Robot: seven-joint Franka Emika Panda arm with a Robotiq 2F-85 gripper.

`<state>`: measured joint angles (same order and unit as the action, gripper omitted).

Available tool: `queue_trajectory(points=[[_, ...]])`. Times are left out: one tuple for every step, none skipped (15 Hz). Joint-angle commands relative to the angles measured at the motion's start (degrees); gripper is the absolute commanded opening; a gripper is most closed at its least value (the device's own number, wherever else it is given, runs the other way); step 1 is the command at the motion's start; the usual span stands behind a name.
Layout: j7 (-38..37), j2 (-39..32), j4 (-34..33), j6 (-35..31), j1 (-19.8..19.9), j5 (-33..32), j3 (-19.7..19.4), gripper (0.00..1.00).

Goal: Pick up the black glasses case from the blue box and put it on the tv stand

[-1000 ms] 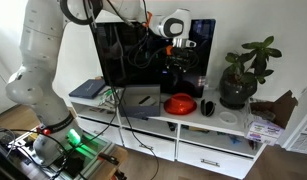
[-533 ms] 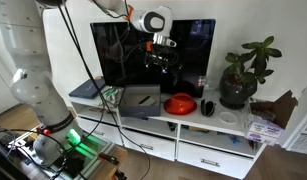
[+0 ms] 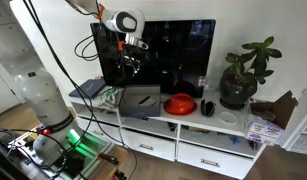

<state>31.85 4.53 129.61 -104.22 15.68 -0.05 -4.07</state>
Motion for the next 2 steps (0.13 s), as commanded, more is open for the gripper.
queue_trajectory(points=[[-0.22,1.09,0.92,0.17,-2.91,-0.23,-2.55,1.0],[-0.24,1.69,1.44,0.16,-2.93,-0.25,-2.65,1.0]])
